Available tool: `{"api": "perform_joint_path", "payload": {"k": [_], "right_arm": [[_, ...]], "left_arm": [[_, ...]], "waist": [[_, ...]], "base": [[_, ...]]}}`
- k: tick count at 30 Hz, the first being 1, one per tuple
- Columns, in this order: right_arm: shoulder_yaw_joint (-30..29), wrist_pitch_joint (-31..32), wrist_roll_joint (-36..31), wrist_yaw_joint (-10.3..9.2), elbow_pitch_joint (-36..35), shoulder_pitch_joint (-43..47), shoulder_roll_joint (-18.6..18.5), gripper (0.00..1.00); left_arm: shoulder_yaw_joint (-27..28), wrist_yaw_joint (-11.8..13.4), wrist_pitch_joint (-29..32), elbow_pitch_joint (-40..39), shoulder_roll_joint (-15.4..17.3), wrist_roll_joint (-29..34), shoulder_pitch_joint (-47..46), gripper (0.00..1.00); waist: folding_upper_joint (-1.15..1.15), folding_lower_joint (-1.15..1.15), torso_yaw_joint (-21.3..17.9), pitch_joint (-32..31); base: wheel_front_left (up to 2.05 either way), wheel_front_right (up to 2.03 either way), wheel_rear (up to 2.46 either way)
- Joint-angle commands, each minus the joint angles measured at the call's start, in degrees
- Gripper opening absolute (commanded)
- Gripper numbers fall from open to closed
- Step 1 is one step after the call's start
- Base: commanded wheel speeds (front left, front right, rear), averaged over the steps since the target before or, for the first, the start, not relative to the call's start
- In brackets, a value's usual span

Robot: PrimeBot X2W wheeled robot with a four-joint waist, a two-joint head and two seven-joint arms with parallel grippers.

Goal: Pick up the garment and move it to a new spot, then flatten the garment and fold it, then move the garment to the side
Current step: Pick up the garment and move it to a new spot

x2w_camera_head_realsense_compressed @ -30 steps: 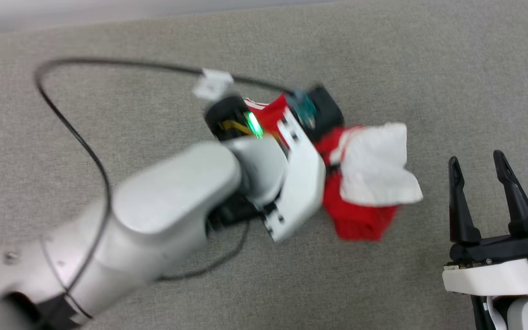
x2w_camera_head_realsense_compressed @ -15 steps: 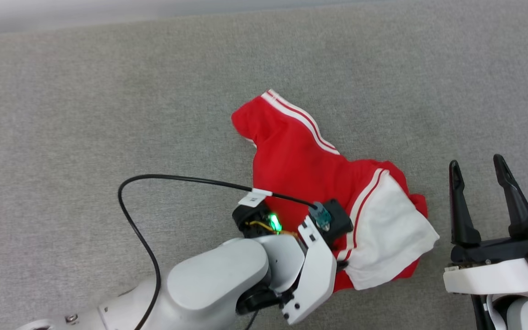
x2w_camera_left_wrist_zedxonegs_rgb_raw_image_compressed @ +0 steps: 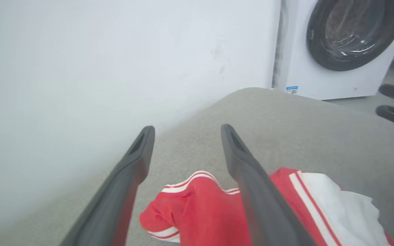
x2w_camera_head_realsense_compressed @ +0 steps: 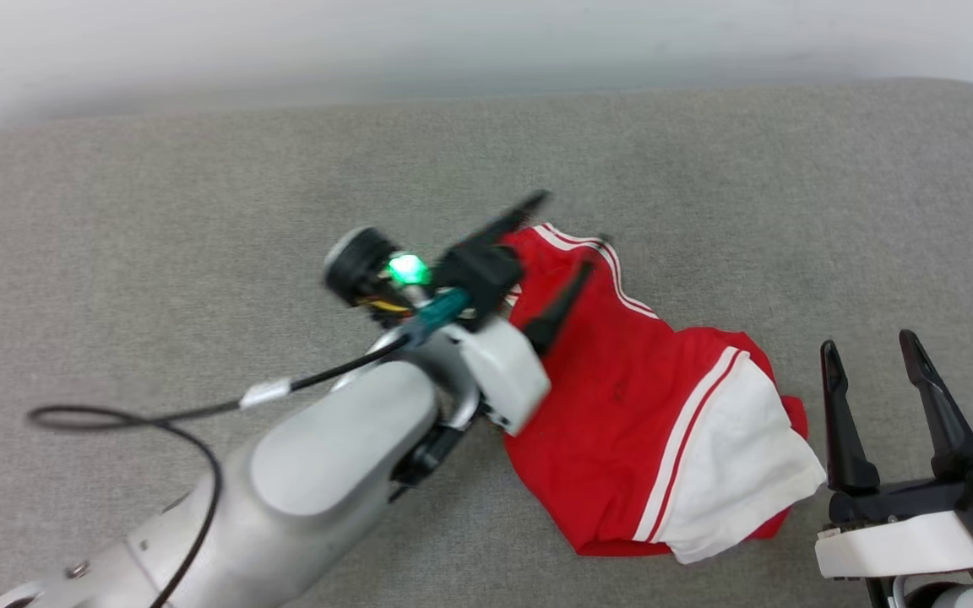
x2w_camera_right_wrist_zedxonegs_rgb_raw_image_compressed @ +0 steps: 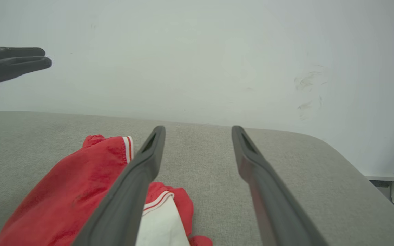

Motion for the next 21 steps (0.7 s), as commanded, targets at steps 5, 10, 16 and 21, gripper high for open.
{"api": "perform_joint_path", "payload": {"k": [5,10,16,21], "right_arm": [[-0.1,-0.1,-0.1,-0.05,-0.1,1.3,0.1,1.0],[0.1,-0.1,0.0,-0.06,0.1,1.8,0.0,1.0],[0.0,-0.1,0.0,-0.05,0.3,2.5,0.1,1.0],[0.0,-0.1,0.7,-0.05,0.6,3.2,0.1,1.0]], "left_arm": [[6.5,9.7,-5.0,0.1,2.8,2.1,6.1,1.0],[16.4,16.2,-5.4,-5.6,5.3,6.2,14.7,1.0],[25.7,18.1,-5.4,-10.6,5.6,11.6,25.0,1.0],[33.5,16.5,-5.4,-13.9,3.8,16.1,34.4,1.0]], "waist": [[0.0,0.0,1.3,-1.3],[0.0,0.0,1.9,-2.1],[0.0,0.0,2.2,-3.2],[0.0,0.0,2.1,-4.8]], "base": [[0.0,0.0,0.0],[0.0,0.0,0.0],[0.0,0.0,0.0],[0.0,0.0,0.0]]}}
